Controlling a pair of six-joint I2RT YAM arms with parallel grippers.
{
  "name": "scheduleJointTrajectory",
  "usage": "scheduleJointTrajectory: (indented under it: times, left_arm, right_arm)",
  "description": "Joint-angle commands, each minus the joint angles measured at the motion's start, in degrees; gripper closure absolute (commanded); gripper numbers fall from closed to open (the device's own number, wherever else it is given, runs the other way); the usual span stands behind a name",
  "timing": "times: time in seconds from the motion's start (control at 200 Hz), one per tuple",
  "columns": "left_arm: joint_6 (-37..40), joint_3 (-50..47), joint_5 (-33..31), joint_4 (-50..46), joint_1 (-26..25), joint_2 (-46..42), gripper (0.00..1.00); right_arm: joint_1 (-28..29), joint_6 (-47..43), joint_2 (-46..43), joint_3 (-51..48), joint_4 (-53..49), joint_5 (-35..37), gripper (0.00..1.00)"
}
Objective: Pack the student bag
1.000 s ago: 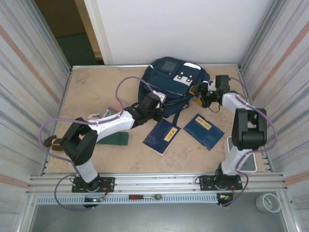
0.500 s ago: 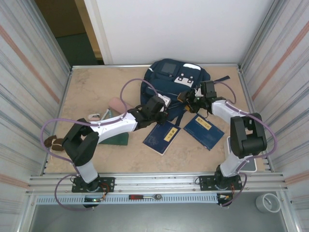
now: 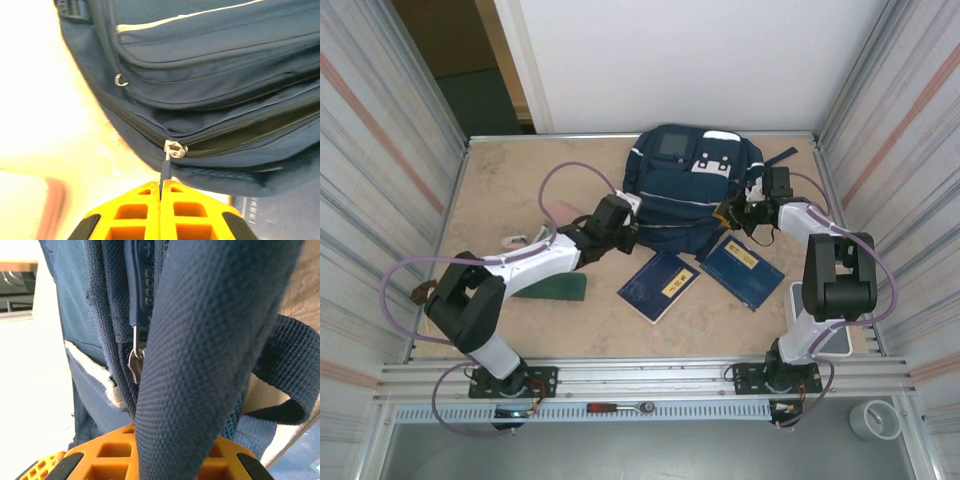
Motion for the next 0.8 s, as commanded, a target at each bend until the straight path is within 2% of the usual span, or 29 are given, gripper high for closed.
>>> scheduleJointTrajectory:
  times: [0.0, 0.1, 0.155, 0.22, 0.346, 0.421, 0.561, 0.656, 0.797]
  left_arm:
    - [1.26, -0.44, -1.97, -2.29, 0.37, -2.2, 1.0]
    - [0.25, 0.18, -0.18, -1.78, -0.85, -1.96, 1.0]
    - [-0.35, 0.43, 0.81, -1.34, -1.41, -1.77, 1.0]
    - [-1.0, 0.87, 2.08, -1.14, -1.63, -1.4, 1.0]
    - [-1.2, 1.14, 3.06, -0.84, -1.76, -0.97, 1.0]
    - [-1.05, 0.98, 2.97, -0.79, -1.59, -0.8, 1.0]
    - [-1.01, -0.3, 4.23, -0.05, -1.04, -0.66, 1.0]
    - [-1.7, -1.52, 5.99, 1.27, 0.02, -0.81, 1.0]
    - [-3.62, -3.77, 10.61, 4.51, 2.37, -0.87, 1.0]
  right_arm:
    - [-0.79, -4.56, 0.99, 4.75, -0.73, -1.28, 0.87]
    - [-0.08, -5.27, 1.25, 6.87, -2.25, -0.44, 0.75]
    - [-0.3, -6.21, 0.59, 7.33, -3.7, 1.12, 0.62]
    - [-0.4, -8.84, -1.17, 7.61, -6.81, 5.33, 0.5]
    - [1.0, -16.26, -7.04, 5.86, -10.8, 14.09, 0.35]
    - [4.62, -22.87, -10.68, 4.23, -11.21, 17.83, 0.3]
    - [15.72, -35.78, -13.84, 2.17, -9.36, 26.02, 0.26]
    - [21.34, -41.98, -13.7, -0.01, -5.01, 28.54, 0.23]
    - [26.26, -47.37, -10.71, -0.94, -0.43, 30.37, 0.2]
